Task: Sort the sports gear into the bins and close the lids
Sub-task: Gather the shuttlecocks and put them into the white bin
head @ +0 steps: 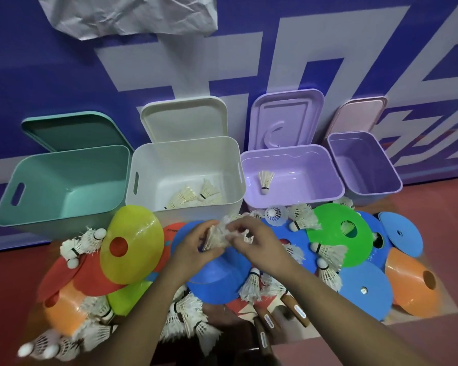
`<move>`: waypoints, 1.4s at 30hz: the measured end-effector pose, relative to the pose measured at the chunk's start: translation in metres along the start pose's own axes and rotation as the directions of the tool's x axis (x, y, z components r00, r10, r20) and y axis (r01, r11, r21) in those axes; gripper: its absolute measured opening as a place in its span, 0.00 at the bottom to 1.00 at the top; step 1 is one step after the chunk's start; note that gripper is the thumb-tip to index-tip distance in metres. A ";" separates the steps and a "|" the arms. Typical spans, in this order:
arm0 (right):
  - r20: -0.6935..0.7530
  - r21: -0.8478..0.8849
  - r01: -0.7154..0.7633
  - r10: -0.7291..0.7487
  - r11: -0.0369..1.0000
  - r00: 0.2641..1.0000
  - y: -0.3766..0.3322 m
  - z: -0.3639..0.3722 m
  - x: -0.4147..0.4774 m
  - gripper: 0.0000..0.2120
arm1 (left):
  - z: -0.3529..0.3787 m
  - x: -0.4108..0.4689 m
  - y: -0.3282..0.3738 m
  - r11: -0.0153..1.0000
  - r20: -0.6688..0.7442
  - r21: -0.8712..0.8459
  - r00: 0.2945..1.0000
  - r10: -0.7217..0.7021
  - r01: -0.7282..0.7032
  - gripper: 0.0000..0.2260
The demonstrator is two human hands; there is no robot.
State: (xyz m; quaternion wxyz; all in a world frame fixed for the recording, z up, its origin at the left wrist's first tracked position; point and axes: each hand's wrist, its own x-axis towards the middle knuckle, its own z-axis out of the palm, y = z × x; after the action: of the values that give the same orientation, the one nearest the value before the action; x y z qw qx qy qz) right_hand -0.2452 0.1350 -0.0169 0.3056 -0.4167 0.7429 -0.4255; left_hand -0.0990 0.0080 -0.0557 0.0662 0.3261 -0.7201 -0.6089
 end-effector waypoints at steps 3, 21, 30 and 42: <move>-0.192 0.008 -0.164 0.162 0.986 0.968 0.024 -0.004 0.008 0.08 | 0.000 -0.005 -0.007 0.989 -0.084 -0.146 0.995 -0.048 0.035 0.23; 0.001 -0.720 -0.164 0.237 0.674 0.972 0.062 0.017 0.038 0.20 | 0.012 -0.026 -0.018 0.985 -0.235 -0.133 0.962 -0.138 0.109 0.23; 0.141 -0.003 -0.162 0.161 0.987 0.977 0.015 -0.044 0.008 0.15 | 0.018 -0.011 -0.010 0.997 -0.196 0.022 0.978 -0.066 0.072 0.23; -0.021 -0.055 -0.004 0.003 0.998 1.000 0.014 -0.040 -0.020 0.28 | 0.029 0.007 0.002 0.993 0.089 -0.116 0.996 -0.020 0.030 0.24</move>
State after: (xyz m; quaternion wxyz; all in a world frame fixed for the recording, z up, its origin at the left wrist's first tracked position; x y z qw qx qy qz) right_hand -0.2736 0.1715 -0.0090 0.2869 -0.4191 0.7582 -0.4088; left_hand -0.1192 0.0285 -0.0630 0.0461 0.3036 -0.6811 -0.6646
